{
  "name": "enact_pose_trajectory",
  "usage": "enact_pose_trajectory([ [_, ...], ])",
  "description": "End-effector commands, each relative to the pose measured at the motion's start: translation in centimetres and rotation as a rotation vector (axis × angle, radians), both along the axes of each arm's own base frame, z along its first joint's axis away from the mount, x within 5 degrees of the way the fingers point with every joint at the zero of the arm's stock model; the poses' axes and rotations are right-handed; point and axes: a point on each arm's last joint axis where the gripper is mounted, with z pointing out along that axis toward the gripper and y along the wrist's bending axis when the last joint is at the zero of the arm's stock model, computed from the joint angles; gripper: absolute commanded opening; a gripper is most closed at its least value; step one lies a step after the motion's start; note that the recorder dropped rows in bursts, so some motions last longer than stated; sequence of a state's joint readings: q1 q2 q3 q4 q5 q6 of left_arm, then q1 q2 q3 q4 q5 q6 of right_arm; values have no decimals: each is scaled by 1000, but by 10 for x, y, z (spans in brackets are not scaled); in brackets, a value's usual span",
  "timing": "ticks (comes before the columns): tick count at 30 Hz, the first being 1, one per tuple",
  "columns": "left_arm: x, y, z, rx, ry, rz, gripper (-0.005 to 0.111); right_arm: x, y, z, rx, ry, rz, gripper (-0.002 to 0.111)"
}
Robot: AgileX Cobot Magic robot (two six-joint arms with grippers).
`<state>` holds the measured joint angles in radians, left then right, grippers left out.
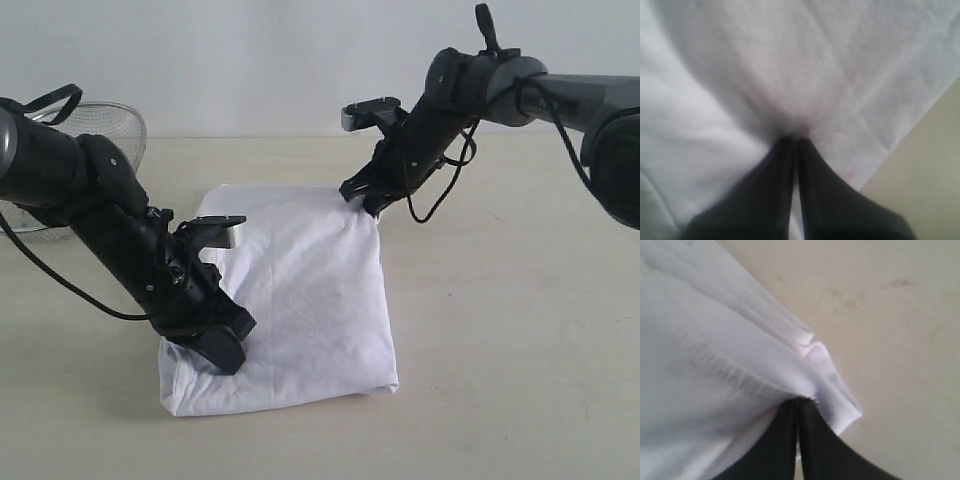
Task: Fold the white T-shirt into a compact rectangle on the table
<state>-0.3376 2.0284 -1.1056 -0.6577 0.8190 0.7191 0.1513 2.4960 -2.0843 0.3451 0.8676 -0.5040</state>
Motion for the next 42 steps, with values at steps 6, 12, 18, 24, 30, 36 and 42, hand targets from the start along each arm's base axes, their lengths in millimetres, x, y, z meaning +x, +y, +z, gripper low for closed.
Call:
enact_pose_trajectory([
  [6, 0, 5, -3, 36, -19, -29, 5, 21, -5, 9, -32, -224, -44, 0],
  [12, 0, 5, -3, 36, -19, -29, 5, 26, -9, 61, -104, -338, -2, 0],
  [18, 5, 3, 2, 26, -33, -33, 5, 3, -13, 121, -126, -281, 33, 0],
  [24, 18, -3, 41, -16, -129, -22, 5, -21, -6, 145, -50, -161, 108, 0],
  [30, 12, 10, 68, 93, -162, -17, 5, -37, 3, 156, 56, -74, 196, 0],
  [36, 35, 23, 83, 134, -408, 89, 5, -42, 17, 142, 147, -26, 247, 0],
  [42, 51, 42, 73, 145, -399, 159, 5, -48, 5, 93, 134, 90, 210, 0],
])
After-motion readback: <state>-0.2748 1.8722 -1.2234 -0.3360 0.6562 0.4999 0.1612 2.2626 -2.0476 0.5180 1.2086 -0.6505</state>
